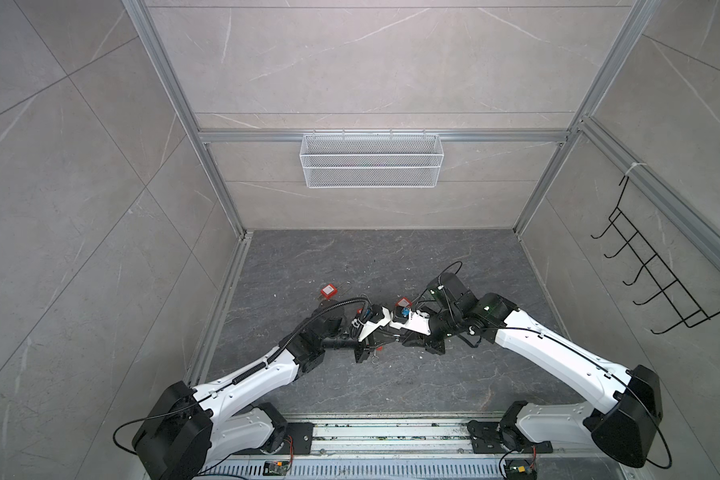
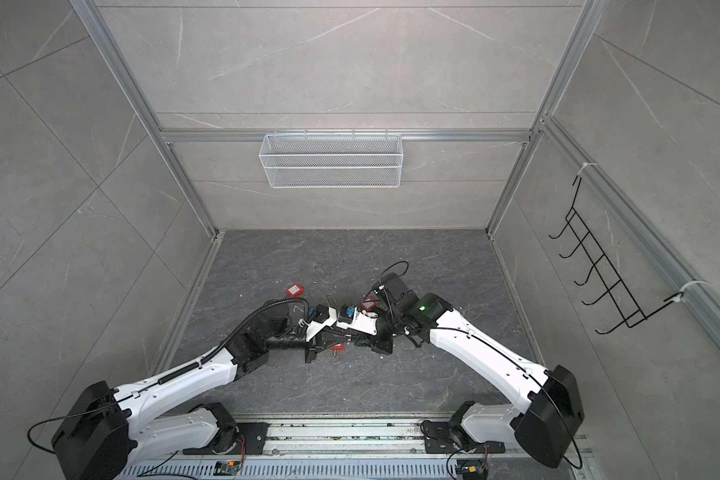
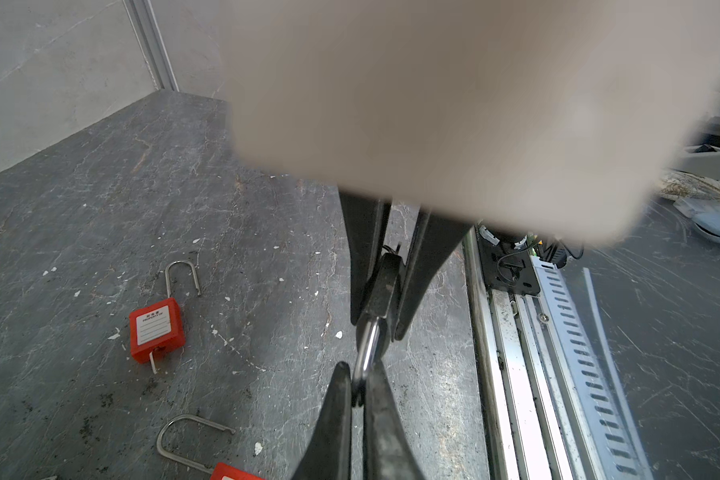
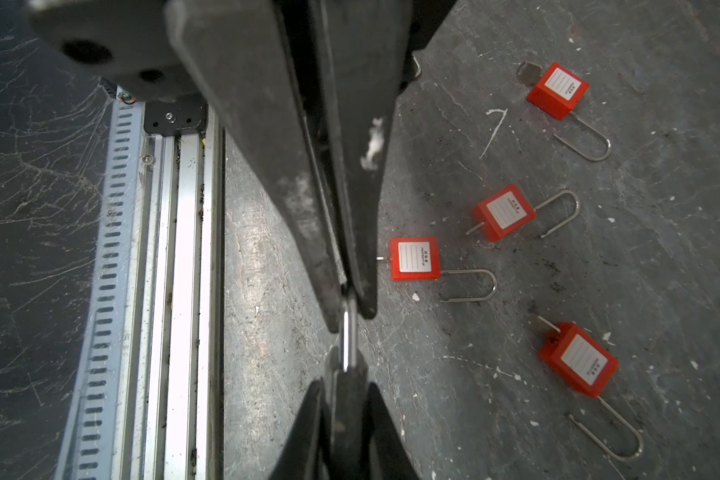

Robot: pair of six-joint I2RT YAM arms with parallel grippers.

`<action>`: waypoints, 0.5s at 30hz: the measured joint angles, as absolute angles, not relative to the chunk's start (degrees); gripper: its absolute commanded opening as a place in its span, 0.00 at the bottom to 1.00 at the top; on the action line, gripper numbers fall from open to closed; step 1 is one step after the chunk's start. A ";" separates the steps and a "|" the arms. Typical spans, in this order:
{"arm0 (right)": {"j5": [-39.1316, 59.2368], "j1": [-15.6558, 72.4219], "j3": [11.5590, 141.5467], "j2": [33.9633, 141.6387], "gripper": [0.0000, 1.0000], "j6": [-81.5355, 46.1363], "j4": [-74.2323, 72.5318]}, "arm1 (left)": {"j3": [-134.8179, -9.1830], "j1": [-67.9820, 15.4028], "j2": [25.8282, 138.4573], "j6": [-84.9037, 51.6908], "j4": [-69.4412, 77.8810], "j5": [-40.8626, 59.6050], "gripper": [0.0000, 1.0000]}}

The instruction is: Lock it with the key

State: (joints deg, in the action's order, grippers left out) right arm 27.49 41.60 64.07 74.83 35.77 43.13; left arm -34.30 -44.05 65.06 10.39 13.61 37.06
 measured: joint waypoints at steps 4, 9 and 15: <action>27.64 42.26 64.79 74.94 0.34 35.83 42.26 | -35.55 -43.75 62.78 13.02 9.43 37.06 0.00; 25.91 42.96 64.84 71.77 0.47 35.55 40.34 | -38.89 -41.41 60.40 17.65 2.94 38.13 0.00; 23.14 42.96 64.10 63.75 0.44 35.51 43.81 | -41.01 -40.82 60.20 21.78 -2.70 38.13 0.00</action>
